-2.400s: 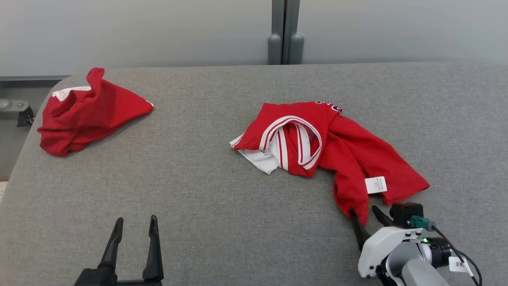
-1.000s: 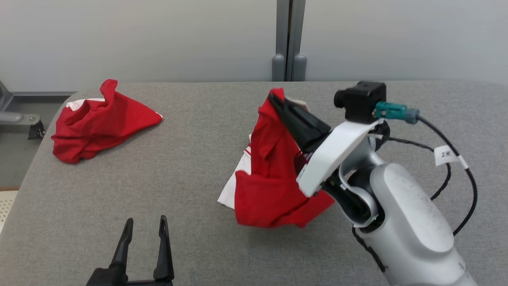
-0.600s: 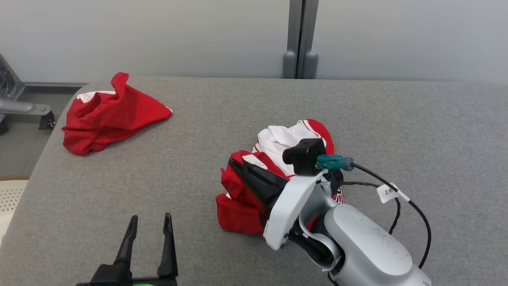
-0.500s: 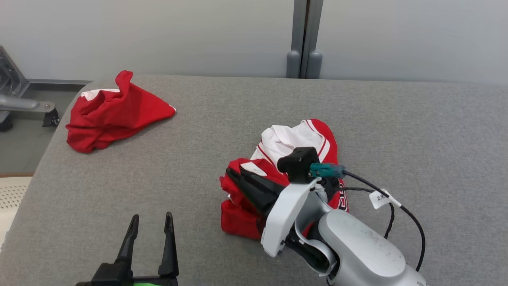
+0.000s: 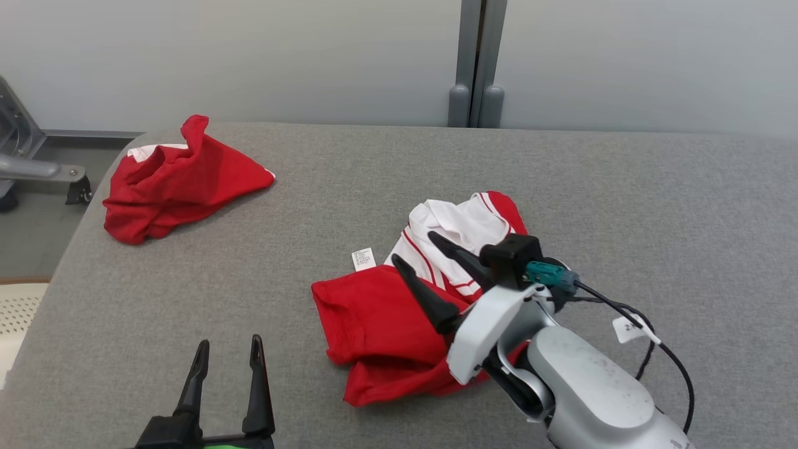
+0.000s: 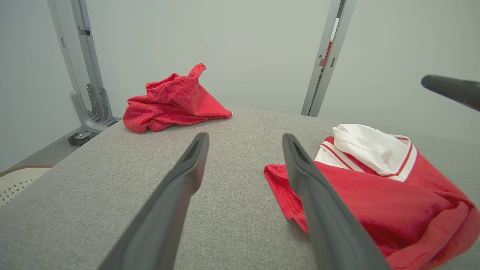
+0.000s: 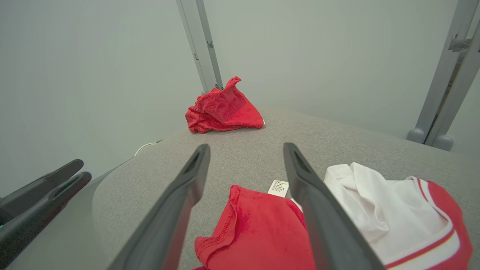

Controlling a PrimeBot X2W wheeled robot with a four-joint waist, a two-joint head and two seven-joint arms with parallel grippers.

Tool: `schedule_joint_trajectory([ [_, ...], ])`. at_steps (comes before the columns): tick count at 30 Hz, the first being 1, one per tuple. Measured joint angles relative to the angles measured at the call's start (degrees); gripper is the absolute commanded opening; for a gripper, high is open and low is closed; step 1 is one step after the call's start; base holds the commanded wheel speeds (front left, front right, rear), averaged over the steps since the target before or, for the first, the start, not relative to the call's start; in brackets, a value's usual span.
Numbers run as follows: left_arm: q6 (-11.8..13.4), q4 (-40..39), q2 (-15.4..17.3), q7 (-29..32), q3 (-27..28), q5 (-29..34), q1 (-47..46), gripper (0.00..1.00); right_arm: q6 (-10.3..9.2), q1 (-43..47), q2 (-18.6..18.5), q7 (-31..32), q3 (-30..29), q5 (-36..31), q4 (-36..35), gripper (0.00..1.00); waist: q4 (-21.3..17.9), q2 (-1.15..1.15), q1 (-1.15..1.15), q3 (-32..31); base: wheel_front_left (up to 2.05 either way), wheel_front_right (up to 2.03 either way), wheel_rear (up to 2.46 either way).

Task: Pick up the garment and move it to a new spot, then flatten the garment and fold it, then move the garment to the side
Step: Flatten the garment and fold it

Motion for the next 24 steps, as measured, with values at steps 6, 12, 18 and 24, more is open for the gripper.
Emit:
schedule_joint_trajectory([
  [6, 0.3, -0.6, 0.0, 0.0, 0.3, 0.0, 0.1, 1.0, 0.0, 5.0, -4.1, -5.6, -6.6, -6.0, -3.0, 1.0, -1.7, 0.0, 0.0, 0.0, 0.0, 0.0, 0.0],
  [12, 0.3, -0.9, 0.0, 0.0, 1.1, 0.0, 0.3, 1.0, 0.0, 11.6, -7.0, -9.4, -16.9, -16.0, -6.7, 1.0, -3.9, 0.0, 0.0, 0.2, 0.0, 0.0, 0.0],
  [18, -0.1, -0.8, 0.0, 0.0, 1.2, 0.1, 0.2, 1.0, 0.01, 20.2, -6.2, -9.8, -27.2, -22.4, -14.5, 1.0, -5.4, 0.0, 0.0, 0.7, 0.0, 0.0, 0.0],
  [24, -0.5, -0.7, 0.0, 0.0, 1.4, 0.4, 0.2, 1.0, 0.01, 28.8, -4.4, -9.8, -34.6, -25.3, -17.0, 1.0, -6.0, 0.0, 0.0, 1.0, 0.0, 0.0, 0.0],
])
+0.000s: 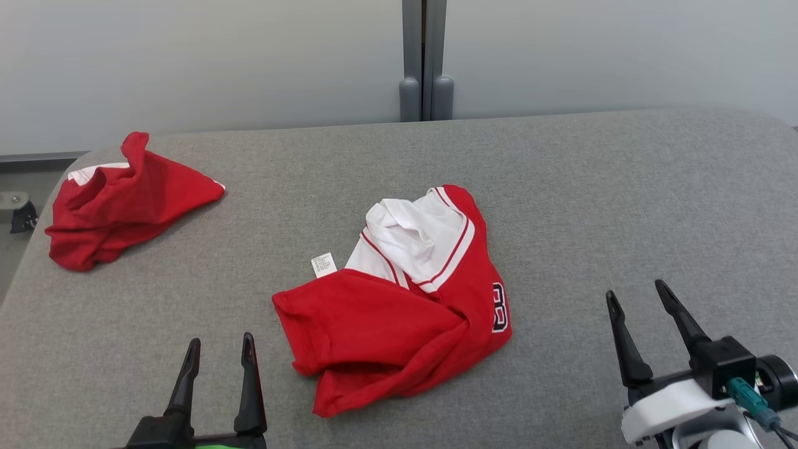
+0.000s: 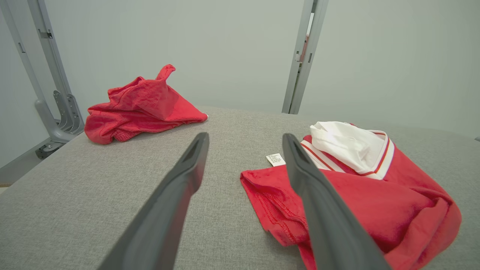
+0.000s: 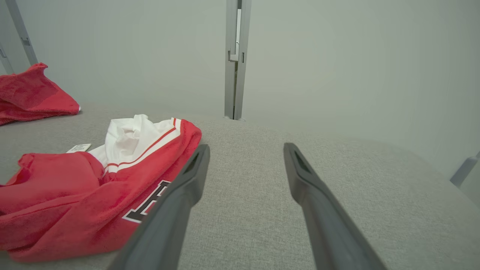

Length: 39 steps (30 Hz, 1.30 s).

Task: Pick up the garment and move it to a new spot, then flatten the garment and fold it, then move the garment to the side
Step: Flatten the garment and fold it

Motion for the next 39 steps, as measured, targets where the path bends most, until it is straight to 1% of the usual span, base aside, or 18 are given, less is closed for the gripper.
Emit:
schedule_joint_trajectory([
  [5, -0.3, 0.1, 0.0, 0.0, 0.3, 0.2, 0.0, 1.0, 0.0, 3.0, 1.6, 0.0, -2.4, -0.9, -0.1, 1.0, -0.5, 0.0, 0.0, 0.3, 0.0, 0.0, 0.0],
  [15, -0.7, 0.5, 0.0, 0.0, 0.3, 0.5, -0.2, 1.0, 0.0, 2.4, 2.8, 0.0, -2.5, -1.1, -0.6, 1.0, -1.1, 0.0, 0.0, 0.7, 0.0, 0.0, 0.0],
  [18, -1.8, 0.8, 0.0, 0.0, -0.7, 0.5, -2.2, 1.0, 0.0, 1.6, 2.9, 0.0, -2.3, -1.2, -1.4, 1.0, -1.2, 0.0, 0.0, 1.4, 0.0, 0.0, 0.0],
  [20, -2.9, 1.9, 0.0, 0.0, -1.2, 0.8, -5.2, 1.0, 0.0, 0.8, 3.1, 0.0, -1.7, -1.3, -1.9, 1.0, -1.5, 0.0, 0.0, 2.1, 0.0, 0.0, 0.0],
  [23, -4.7, 5.7, 0.0, 0.0, -2.8, 1.9, -9.7, 1.0, 0.0, -0.5, 3.5, 0.0, -0.9, -1.4, -2.8, 1.0, -2.1, 0.0, 0.0, 3.3, 0.0, 0.0, 0.0],
  [24, -5.5, 8.5, 0.0, 0.0, -3.6, 2.1, -12.4, 1.0, 0.0, -1.3, 3.8, 0.0, -0.4, -1.6, -3.3, 1.0, -2.5, 0.0, 0.0, 4.0, 0.0, 0.0, 0.0],
  [26, -6.4, 12.3, -0.1, 0.0, -4.5, 1.7, -16.9, 1.0, 0.0, -2.4, 4.0, 0.0, 0.4, -1.8, -3.8, 1.0, -3.1, 0.0, 0.0, 5.2, 0.0, 0.0, 0.0],
  [28, -7.1, 17.2, 0.0, 0.0, -5.6, -0.4, -22.0, 1.0, 0.0, -3.5, 4.3, 0.0, 1.0, -1.9, -4.3, 1.0, -3.7, 0.0, 0.0, 6.7, 0.0, 0.0, 0.0],
  [32, -8.0, 25.7, -0.1, 3.4, -7.9, -5.6, -31.7, 1.0, 0.0, -5.5, 4.8, 0.0, 1.9, -2.3, -4.7, 1.0, -5.2, 0.0, 0.0, 9.9, 0.0, 0.0, 0.0],
  [35, -8.5, 29.7, -0.1, 5.1, -9.6, -6.6, -37.1, 1.0, 0.0, -6.6, 5.0, 0.0, 2.3, -2.4, -4.8, 1.0, -6.5, 0.0, 0.0, 12.0, 0.0, 0.0, 0.0],
  [36, -8.7, 31.9, -0.2, 6.3, -9.8, -8.4, -39.2, 1.0, 0.0, -6.8, 5.1, 0.0, 2.2, -2.4, -4.8, 1.0, -7.3, 0.0, 0.0, 12.9, 0.0, 0.0, 0.0],
  [37, -8.8, 33.3, -0.1, 7.2, -9.8, -8.9, -40.1, 1.0, 0.0, -6.8, 5.1, 0.0, 2.2, -2.4, -4.9, 1.0, -7.8, 0.0, 0.0, 13.3, 0.0, 0.0, 0.0],
  [38, -8.7, 34.8, -0.1, 7.8, -9.8, -8.9, -40.9, 1.0, 0.0, -6.8, 5.1, 0.0, 2.2, -2.4, -4.9, 1.0, -8.3, 0.0, 0.0, 13.7, 0.0, 0.0, 0.0],
  [39, -8.2, 36.4, 0.3, 8.1, -9.7, -8.6, -41.8, 1.0, 0.0, -6.9, 5.1, 0.0, 2.3, -2.4, -4.9, 1.0, -9.0, 0.0, 0.0, 14.1, 0.0, 0.0, 0.0],
])
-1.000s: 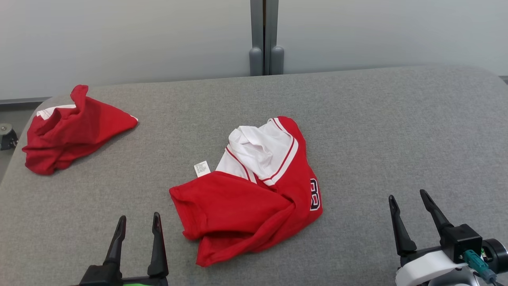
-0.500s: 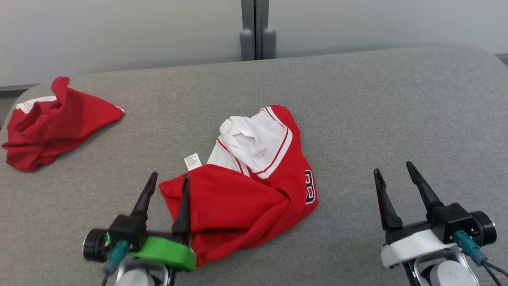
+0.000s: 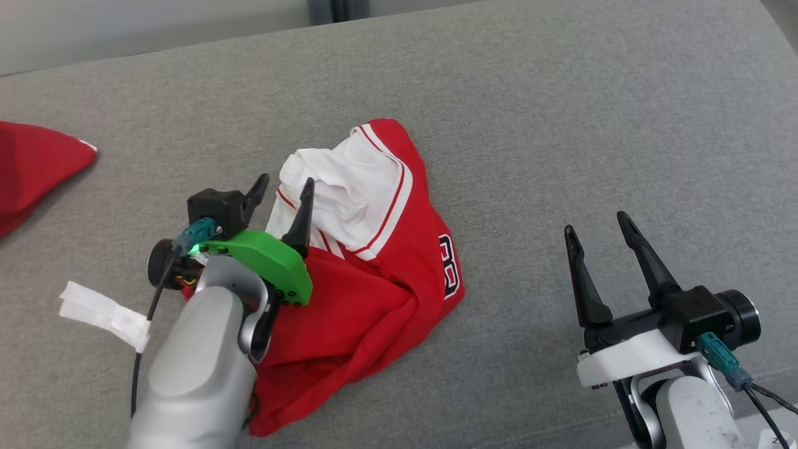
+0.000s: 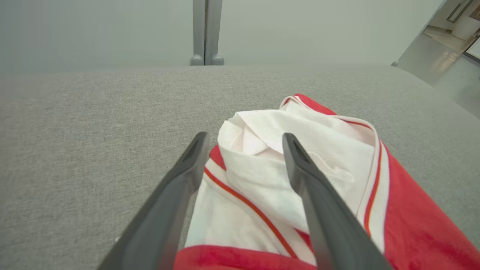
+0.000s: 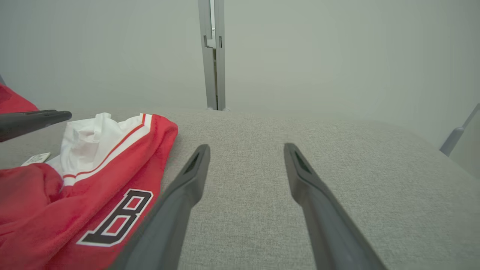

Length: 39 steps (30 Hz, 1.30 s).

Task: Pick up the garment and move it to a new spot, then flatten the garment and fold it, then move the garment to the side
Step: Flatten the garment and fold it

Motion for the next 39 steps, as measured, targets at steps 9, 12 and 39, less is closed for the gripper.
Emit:
schedule_joint_trajectory([
  [9, 1.0, 7.3, 1.0, -0.7, 1.5, -1.9, -2.1, 0.6, 0.0, 0.6, 0.1, 0.0, -0.6, 0.7, 0.1, 1.0, -3.8, 0.0, 0.0, 0.8, 0.0, 0.0, 0.0],
  [12, 0.4, 7.9, 1.0, -1.1, 0.6, -2.7, -2.2, 0.43, 0.0, 0.8, 0.1, 0.0, -0.7, 1.1, 0.3, 1.0, -3.8, 0.0, 0.0, 0.1, 0.0, 0.0, 0.0],
  [39, 2.3, -15.6, -0.3, 0.1, -31.4, -14.8, -7.8, 0.0, 0.0, 2.8, 0.2, 0.0, -0.6, 6.0, 1.8, 1.0, -9.7, 0.0, 0.0, -4.4, 0.0, 0.0, 0.0],
])
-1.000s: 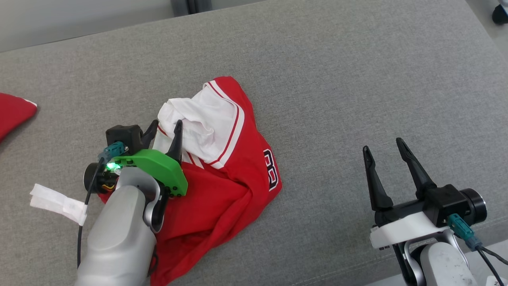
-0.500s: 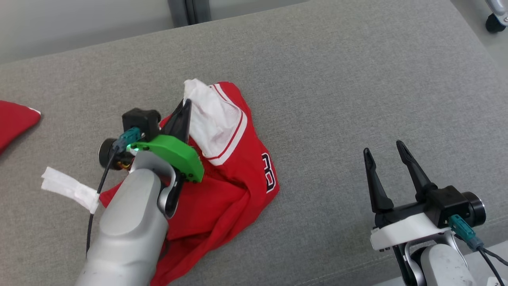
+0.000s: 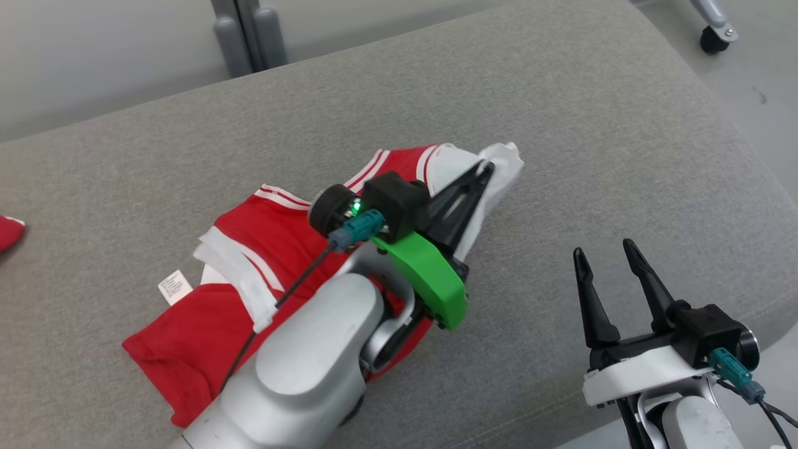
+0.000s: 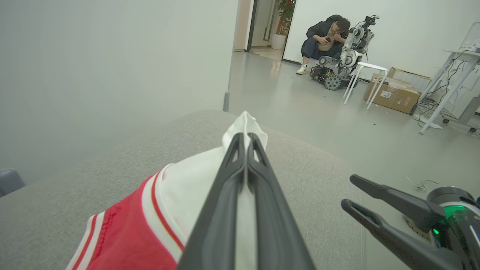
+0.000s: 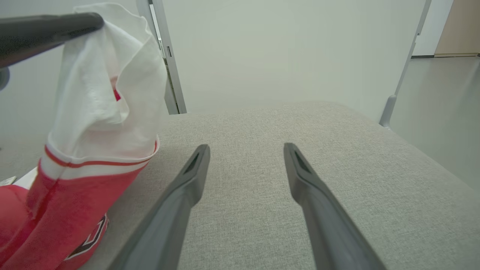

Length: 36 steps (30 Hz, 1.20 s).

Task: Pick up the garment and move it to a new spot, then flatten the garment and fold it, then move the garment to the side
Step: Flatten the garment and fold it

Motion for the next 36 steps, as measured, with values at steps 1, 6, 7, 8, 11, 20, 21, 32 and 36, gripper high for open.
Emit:
schedule_joint_trajectory([
  [1, 0.8, -0.9, 0.0, -0.4, -2.1, -0.7, -0.1, 0.18, 0.0, 0.0, 0.0, 0.0, -0.1, 0.3, 0.1, 1.0, -0.6, 0.0, 0.0, 0.0, 0.0, 0.0, 0.0],
  [6, 3.7, -3.4, -0.1, -2.5, -10.0, -4.9, -0.4, 1.0, 0.0, 0.4, 0.0, 0.0, -0.4, 1.4, 0.2, 1.0, -3.3, 0.0, 0.0, 0.2, 0.0, 0.0, 0.0],
  [7, 4.0, -3.7, -0.1, -2.6, -11.2, -6.0, -0.4, 1.0, 0.0, 0.5, 0.0, 0.0, -0.6, 1.7, 0.2, 1.0, -3.7, 0.0, 0.0, 0.3, 0.0, 0.0, 0.0],
  [8, 4.3, -3.8, -0.1, -2.8, -12.1, -6.6, -0.4, 1.0, 0.0, 0.7, 0.0, 0.0, -0.7, 1.7, 0.2, 1.0, -3.9, 0.0, 0.0, 0.5, 0.0, 0.0, 0.0],
  [11, 5.3, -3.7, -0.1, -3.5, -13.2, -7.3, -0.4, 1.0, 0.0, 1.5, 0.0, 0.0, -1.5, 2.0, 0.2, 1.0, -4.0, 0.0, 0.0, 0.9, 0.0, 0.0, 0.0],
  [20, 12.7, 1.5, 10.6, -3.2, -6.8, -9.0, 1.7, 1.0, 0.0, 2.4, 0.0, 0.0, -2.8, 2.3, 0.2, 1.0, -1.0, 0.0, 0.0, 0.3, 0.0, 0.0, 0.0],
  [21, 13.6, 2.7, 12.2, -2.7, -5.8, -9.3, 2.0, 1.0, 0.0, 2.4, 0.0, 0.0, -2.8, 2.2, 0.2, 1.0, -0.6, 0.0, 0.0, 0.3, 0.0, 0.0, 0.0],
  [32, 9.8, 14.8, 18.1, 5.3, -0.6, -17.1, 0.7, 1.0, 0.0, 0.6, 0.0, 0.0, -0.8, 1.1, 0.3, 1.0, 1.7, 0.0, 0.0, 2.0, 0.0, 0.0, 0.0],
  [36, 7.6, 20.3, 18.5, 7.1, -0.1, -18.0, -1.7, 1.0, 0.0, -0.1, 0.0, 0.0, 0.3, 0.7, 0.4, 1.0, 1.3, 0.0, 0.0, 3.4, 0.0, 0.0, 0.0],
])
